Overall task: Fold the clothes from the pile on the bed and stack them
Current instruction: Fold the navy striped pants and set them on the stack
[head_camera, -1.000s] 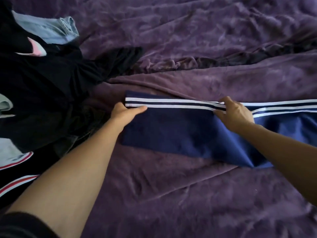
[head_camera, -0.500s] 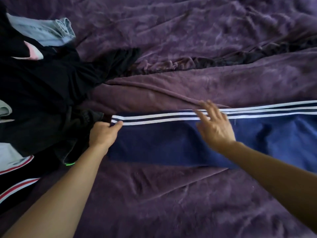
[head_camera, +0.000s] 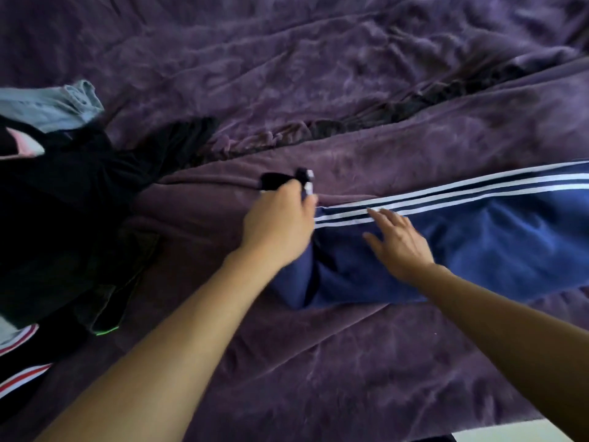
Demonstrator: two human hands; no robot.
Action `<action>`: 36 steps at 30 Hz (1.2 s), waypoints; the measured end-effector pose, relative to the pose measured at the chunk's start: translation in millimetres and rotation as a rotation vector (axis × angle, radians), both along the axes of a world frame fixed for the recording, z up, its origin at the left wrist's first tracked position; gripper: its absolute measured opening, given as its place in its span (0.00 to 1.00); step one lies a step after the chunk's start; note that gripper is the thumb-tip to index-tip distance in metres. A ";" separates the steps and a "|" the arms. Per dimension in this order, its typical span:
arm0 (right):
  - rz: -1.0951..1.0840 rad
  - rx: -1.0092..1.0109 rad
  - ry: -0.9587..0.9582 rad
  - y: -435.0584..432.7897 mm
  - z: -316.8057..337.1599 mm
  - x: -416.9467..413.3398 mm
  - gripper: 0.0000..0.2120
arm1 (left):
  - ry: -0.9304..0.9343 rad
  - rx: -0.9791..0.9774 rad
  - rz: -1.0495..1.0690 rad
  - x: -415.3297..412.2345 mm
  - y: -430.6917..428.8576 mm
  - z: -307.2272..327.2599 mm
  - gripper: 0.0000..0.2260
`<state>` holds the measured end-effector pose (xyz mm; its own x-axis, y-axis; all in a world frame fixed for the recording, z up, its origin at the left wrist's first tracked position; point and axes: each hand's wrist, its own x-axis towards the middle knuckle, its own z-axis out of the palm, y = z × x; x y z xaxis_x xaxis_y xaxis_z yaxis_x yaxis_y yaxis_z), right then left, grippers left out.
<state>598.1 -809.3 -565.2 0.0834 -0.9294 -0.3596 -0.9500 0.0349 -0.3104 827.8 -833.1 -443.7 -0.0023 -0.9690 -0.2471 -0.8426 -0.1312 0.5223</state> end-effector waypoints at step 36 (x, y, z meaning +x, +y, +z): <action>-0.966 0.160 -0.495 -44.8 52.7 -535.0 0.20 | -0.321 0.206 -0.516 -437.2 48.8 -132.4 0.22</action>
